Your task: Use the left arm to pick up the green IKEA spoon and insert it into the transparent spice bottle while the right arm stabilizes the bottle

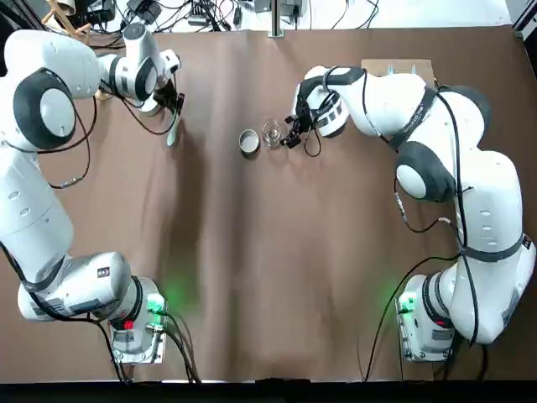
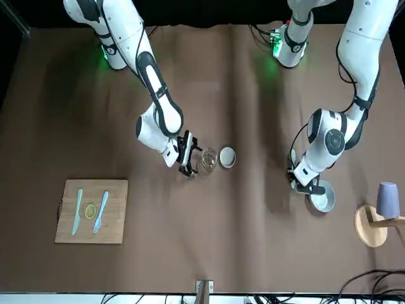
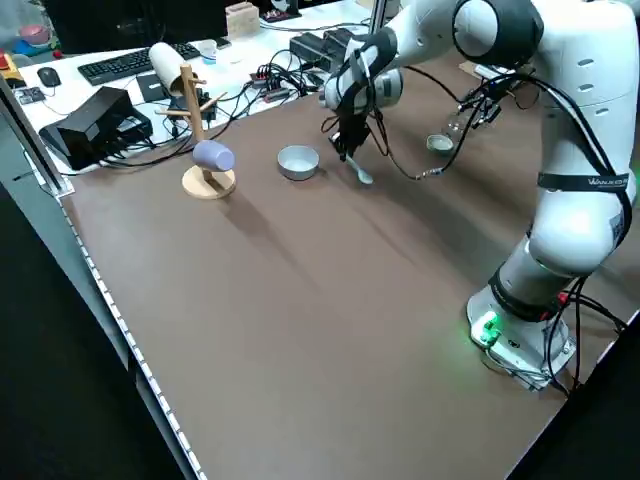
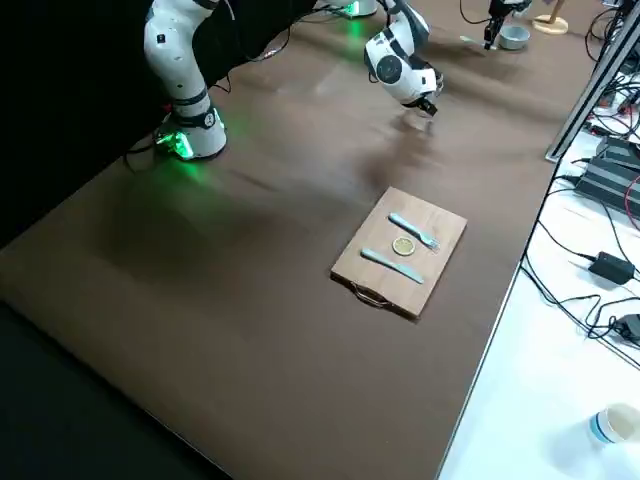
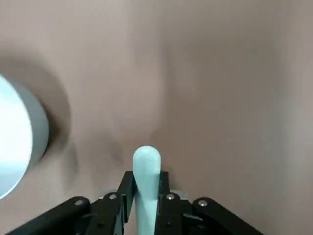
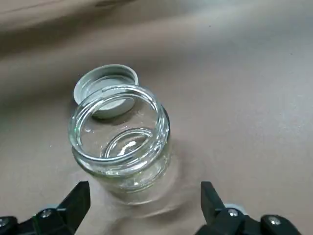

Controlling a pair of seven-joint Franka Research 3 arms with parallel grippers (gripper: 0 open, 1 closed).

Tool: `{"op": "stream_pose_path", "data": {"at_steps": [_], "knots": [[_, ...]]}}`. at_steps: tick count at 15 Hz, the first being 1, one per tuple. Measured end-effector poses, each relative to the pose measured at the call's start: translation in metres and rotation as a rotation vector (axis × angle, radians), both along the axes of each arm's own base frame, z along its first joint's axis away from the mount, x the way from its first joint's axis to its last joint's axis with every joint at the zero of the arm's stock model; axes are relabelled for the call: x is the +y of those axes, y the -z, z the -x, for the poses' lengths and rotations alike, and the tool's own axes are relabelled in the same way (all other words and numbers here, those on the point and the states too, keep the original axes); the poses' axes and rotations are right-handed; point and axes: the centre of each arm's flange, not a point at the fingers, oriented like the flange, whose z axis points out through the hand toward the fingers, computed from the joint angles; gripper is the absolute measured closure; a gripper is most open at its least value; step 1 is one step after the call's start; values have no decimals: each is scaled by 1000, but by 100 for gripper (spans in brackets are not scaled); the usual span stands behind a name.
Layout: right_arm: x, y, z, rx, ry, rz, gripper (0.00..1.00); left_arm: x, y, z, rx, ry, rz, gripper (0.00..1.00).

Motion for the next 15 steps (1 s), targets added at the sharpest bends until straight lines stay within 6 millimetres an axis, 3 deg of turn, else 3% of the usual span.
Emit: {"op": "stream_pose_path", "data": {"at_steps": [2, 5, 15], "knots": [[5, 0, 0, -2, -1, -5, 0, -22, -28, -5, 25, 34, -9, 76], [10, 7, 3, 2, -5, -4, 0, -33, -60, -6, 40, 42, -25, 76], [24, 12, 9, 3, -16, -9, 0, -57, -84, -16, 50, -52, 94, 76]]}}
